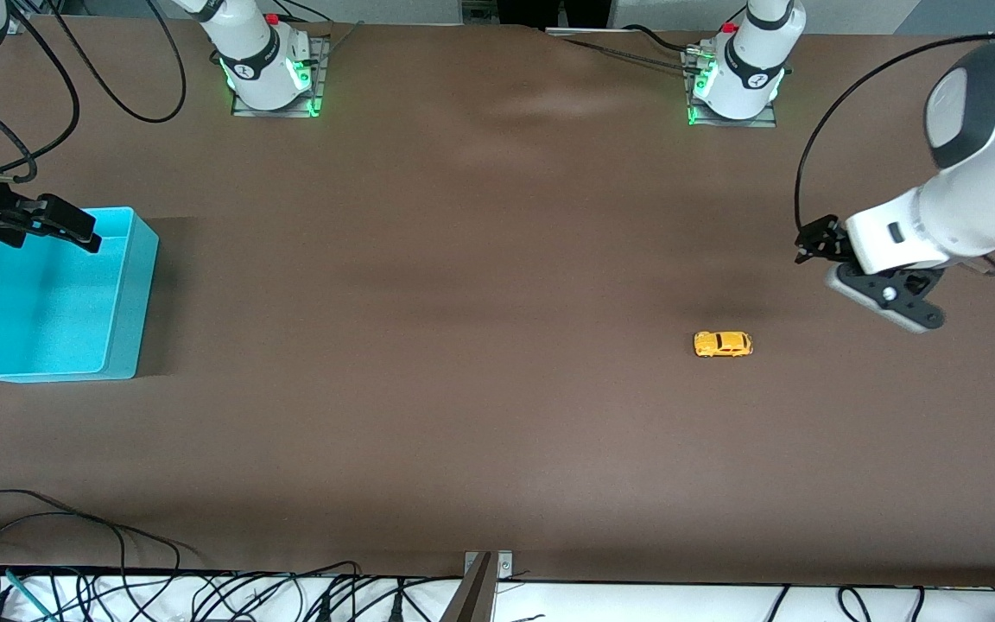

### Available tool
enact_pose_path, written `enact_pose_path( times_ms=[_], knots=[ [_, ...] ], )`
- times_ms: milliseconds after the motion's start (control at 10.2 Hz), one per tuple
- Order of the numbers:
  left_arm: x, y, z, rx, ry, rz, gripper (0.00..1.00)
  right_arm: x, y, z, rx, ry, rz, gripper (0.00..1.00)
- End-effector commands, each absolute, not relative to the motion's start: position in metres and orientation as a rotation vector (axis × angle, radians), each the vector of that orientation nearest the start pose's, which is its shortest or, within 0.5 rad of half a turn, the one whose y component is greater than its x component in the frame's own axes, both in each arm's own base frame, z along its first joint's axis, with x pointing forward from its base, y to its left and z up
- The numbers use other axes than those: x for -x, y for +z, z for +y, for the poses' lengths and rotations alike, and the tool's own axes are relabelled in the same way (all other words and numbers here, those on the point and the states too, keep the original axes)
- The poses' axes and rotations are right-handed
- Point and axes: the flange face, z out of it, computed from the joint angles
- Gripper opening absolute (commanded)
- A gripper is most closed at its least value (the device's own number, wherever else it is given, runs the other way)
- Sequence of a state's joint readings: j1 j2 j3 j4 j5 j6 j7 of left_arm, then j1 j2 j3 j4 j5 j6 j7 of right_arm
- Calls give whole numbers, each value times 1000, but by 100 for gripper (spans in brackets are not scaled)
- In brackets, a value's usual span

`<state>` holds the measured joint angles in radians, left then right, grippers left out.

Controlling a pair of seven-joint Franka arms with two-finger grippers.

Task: Wind up and store yellow beetle car
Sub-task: 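Move the left gripper down over the yellow beetle car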

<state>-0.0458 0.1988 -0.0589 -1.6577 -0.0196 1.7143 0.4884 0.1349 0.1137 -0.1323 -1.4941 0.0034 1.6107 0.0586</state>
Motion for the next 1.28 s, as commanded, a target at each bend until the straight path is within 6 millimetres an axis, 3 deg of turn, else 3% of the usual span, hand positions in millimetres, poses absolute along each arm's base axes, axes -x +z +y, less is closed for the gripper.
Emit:
enact_pose_path(
  times_ms=[0, 196, 687, 981, 1178],
  knots=[
    [-620, 426, -72, 2986, 235, 1249, 100, -590, 601, 5, 3162, -3, 81, 100],
    [-616, 381, -73, 2909, 175, 1404, 100, -591, 601, 5, 3161, -2, 81, 100],
    [-619, 283, -71, 2469, 60, 1987, 100, -590, 599, 5, 3161, 5, 83, 100],
    [-601, 240, -75, 2311, 9, 2073, 100, -590, 599, 5, 3161, 5, 83, 100],
    [-594, 222, -86, 2281, 5, 2115, 100, -590, 598, 5, 3161, 10, 83, 100]
  ],
)
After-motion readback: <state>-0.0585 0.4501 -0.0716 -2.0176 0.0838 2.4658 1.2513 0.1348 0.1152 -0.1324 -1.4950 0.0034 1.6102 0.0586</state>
